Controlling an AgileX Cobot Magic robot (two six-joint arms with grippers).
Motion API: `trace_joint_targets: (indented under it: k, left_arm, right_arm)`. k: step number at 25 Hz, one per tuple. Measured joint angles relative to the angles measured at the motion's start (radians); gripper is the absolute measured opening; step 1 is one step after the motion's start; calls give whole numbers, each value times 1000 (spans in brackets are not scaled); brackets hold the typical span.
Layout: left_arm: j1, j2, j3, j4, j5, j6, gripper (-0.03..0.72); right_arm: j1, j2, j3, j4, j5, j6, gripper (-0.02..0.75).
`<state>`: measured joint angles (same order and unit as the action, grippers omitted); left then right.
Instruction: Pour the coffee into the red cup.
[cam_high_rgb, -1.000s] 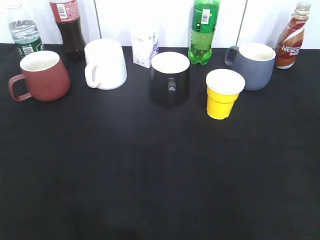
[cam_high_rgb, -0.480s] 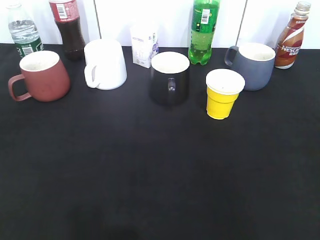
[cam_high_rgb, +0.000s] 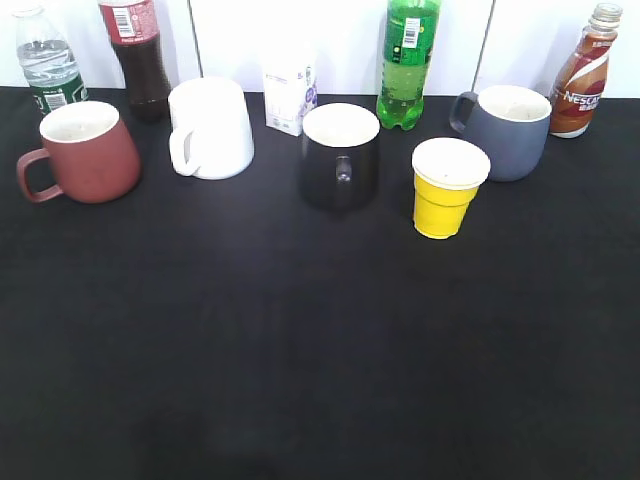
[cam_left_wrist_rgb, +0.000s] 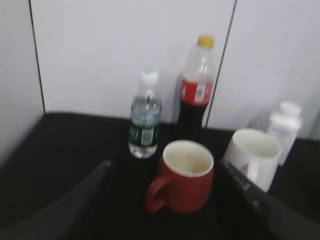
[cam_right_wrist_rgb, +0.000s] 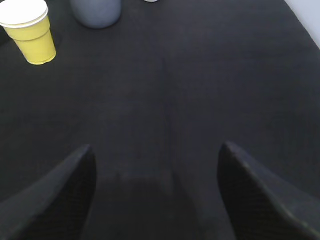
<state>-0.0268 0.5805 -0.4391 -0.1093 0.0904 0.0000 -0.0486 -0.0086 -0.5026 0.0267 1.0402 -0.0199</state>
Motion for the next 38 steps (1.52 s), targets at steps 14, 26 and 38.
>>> trace_joint_targets:
  k: [14, 26, 38]
  left_arm:
    - [0, 956, 179, 146, -956, 0, 438]
    - [5, 1291, -82, 125, -1090, -5, 439]
    - [48, 1389, -288, 142, -1007, -5, 376]
  right_arm:
    - [0, 0, 0, 0, 0, 0, 589]
    - [0, 0, 0, 0, 0, 0, 589]
    - [0, 0, 0, 0, 0, 0, 589]
